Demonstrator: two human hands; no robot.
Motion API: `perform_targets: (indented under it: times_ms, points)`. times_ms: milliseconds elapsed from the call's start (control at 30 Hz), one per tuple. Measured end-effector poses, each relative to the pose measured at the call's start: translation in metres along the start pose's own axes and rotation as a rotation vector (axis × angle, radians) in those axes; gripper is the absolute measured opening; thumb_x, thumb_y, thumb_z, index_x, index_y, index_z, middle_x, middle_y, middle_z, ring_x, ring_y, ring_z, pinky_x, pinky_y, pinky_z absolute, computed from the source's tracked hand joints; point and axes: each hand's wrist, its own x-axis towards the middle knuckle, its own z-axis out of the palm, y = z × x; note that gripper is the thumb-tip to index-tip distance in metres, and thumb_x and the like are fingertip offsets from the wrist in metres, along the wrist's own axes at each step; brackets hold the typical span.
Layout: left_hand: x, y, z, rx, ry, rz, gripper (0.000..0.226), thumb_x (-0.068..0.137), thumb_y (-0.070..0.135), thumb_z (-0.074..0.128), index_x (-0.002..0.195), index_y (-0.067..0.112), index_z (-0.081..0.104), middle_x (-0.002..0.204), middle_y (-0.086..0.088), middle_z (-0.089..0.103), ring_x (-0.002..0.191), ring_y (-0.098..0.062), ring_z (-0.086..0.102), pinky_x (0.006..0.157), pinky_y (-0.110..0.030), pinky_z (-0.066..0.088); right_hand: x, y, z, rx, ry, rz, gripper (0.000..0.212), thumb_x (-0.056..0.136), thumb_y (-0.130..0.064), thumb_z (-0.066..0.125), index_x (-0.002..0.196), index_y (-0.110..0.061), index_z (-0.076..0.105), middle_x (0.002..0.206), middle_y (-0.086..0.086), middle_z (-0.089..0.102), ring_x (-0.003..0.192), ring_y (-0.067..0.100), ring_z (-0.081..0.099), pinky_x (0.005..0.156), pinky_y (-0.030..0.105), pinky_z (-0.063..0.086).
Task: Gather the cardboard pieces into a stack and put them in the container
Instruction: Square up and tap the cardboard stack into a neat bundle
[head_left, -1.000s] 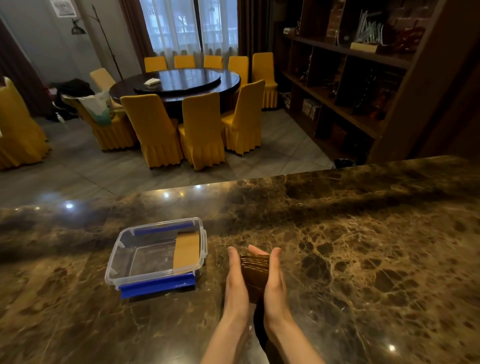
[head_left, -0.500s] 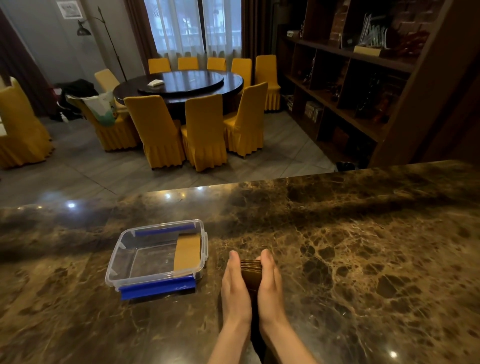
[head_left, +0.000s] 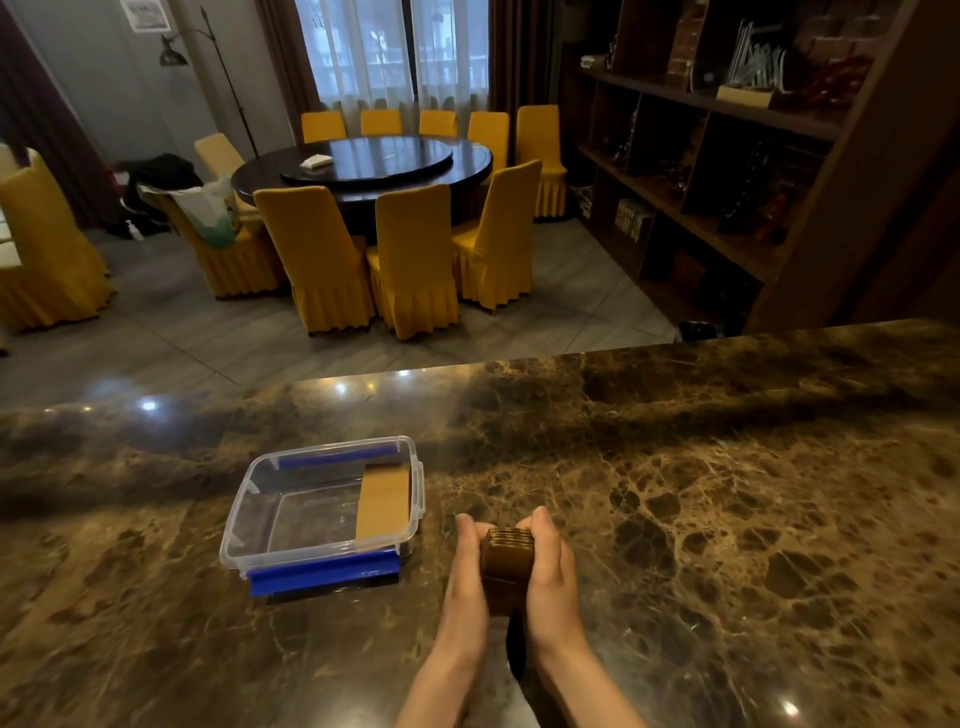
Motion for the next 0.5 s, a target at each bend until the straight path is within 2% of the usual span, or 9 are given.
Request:
perform_targets:
  times_ms: [33, 67, 133, 200, 233, 300, 367, 400, 500]
  points:
    - [0.003, -0.003, -0.008, 0.061, -0.067, 0.009, 0.061, 0.098, 0.053, 0.029, 0.104, 0.007, 0.068, 0.097, -0.011, 0.076, 0.091, -0.013, 0.074, 0.076, -0.016, 0.057, 0.001, -0.001, -0.001, -0.001, -0.004, -0.021, 0.062, 0.076, -0.074, 0.044, 0.082, -0.015, 0.063, 0.084, 0.014, 0.065, 0.08, 0.03, 0.066, 0.083, 0.05, 0.056]
    - [0.005, -0.005, -0.017, 0.116, -0.097, 0.031, 0.044, 0.105, 0.04, 0.034, 0.105, 0.01, 0.066, 0.099, -0.012, 0.075, 0.099, -0.017, 0.074, 0.073, -0.015, 0.057, 0.002, -0.002, -0.003, 0.005, -0.014, -0.033, 0.061, 0.076, -0.073, 0.043, 0.077, -0.015, 0.062, 0.077, 0.012, 0.063, 0.074, 0.027, 0.063, 0.076, 0.046, 0.054]
    - [0.006, -0.008, -0.031, 0.242, -0.132, 0.077, 0.012, 0.1, 0.013, 0.056, 0.11, 0.018, 0.061, 0.105, -0.009, 0.071, 0.116, -0.027, 0.067, 0.078, -0.016, 0.056, 0.003, -0.002, -0.006, 0.014, -0.003, -0.035, 0.062, 0.077, -0.072, 0.042, 0.074, -0.013, 0.061, 0.074, 0.014, 0.062, 0.069, 0.024, 0.063, 0.067, 0.038, 0.053]
    - [0.0, -0.008, -0.035, 0.479, -0.236, 0.149, 0.043, 0.084, 0.012, 0.068, 0.119, 0.034, 0.056, 0.114, 0.006, 0.071, 0.113, -0.011, 0.067, 0.092, -0.025, 0.055, 0.003, -0.002, -0.007, -0.01, 0.015, -0.032, 0.064, 0.08, -0.069, 0.043, 0.076, -0.008, 0.062, 0.075, 0.023, 0.064, 0.066, 0.024, 0.065, 0.063, 0.034, 0.056]
    - [-0.006, -0.006, -0.032, 0.592, -0.229, 0.189, 0.05, 0.082, 0.016, 0.071, 0.119, 0.044, 0.053, 0.115, 0.015, 0.07, 0.109, 0.001, 0.065, 0.096, -0.025, 0.053, 0.003, -0.002, -0.006, -0.011, 0.021, -0.026, 0.069, 0.079, -0.07, 0.043, 0.078, -0.004, 0.063, 0.079, 0.028, 0.066, 0.068, 0.03, 0.067, 0.065, 0.039, 0.057]
    - [-0.014, -0.006, -0.029, 0.742, -0.163, 0.321, 0.045, 0.088, 0.027, 0.071, 0.112, 0.056, 0.046, 0.112, 0.028, 0.065, 0.105, 0.014, 0.059, 0.097, -0.021, 0.05, 0.001, -0.003, -0.005, -0.001, 0.027, 0.004, 0.074, 0.083, -0.068, 0.044, 0.086, 0.003, 0.065, 0.086, 0.032, 0.069, 0.075, 0.037, 0.069, 0.071, 0.044, 0.057]
    - [-0.02, 0.002, -0.025, 0.825, -0.134, 0.368, 0.041, 0.094, 0.033, 0.065, 0.117, 0.057, 0.04, 0.119, 0.026, 0.062, 0.111, 0.008, 0.058, 0.1, -0.025, 0.05, 0.001, -0.007, -0.011, -0.012, 0.027, -0.017, 0.066, 0.093, -0.057, 0.044, 0.09, 0.006, 0.064, 0.08, 0.023, 0.067, 0.074, 0.029, 0.065, 0.069, 0.04, 0.054]
    - [-0.017, -0.006, -0.036, 0.884, -0.118, 0.368, 0.039, 0.096, 0.034, 0.062, 0.126, 0.05, 0.041, 0.125, 0.023, 0.06, 0.115, 0.002, 0.058, 0.102, -0.028, 0.049, -0.002, 0.0, -0.007, -0.065, 0.026, -0.044, 0.06, 0.096, -0.053, 0.044, 0.088, 0.004, 0.062, 0.077, 0.015, 0.064, 0.072, 0.025, 0.062, 0.068, 0.039, 0.051]
    - [-0.017, 0.006, -0.041, 1.169, -0.137, 0.458, 0.045, 0.1, 0.034, 0.053, 0.141, 0.035, 0.037, 0.136, 0.012, 0.055, 0.12, -0.008, 0.053, 0.104, -0.028, 0.044, -0.002, -0.011, -0.017, -0.243, 0.018, -0.259, 0.05, 0.091, -0.057, 0.043, 0.079, -0.011, 0.058, 0.073, 0.005, 0.06, 0.067, 0.019, 0.058, 0.064, 0.039, 0.049]
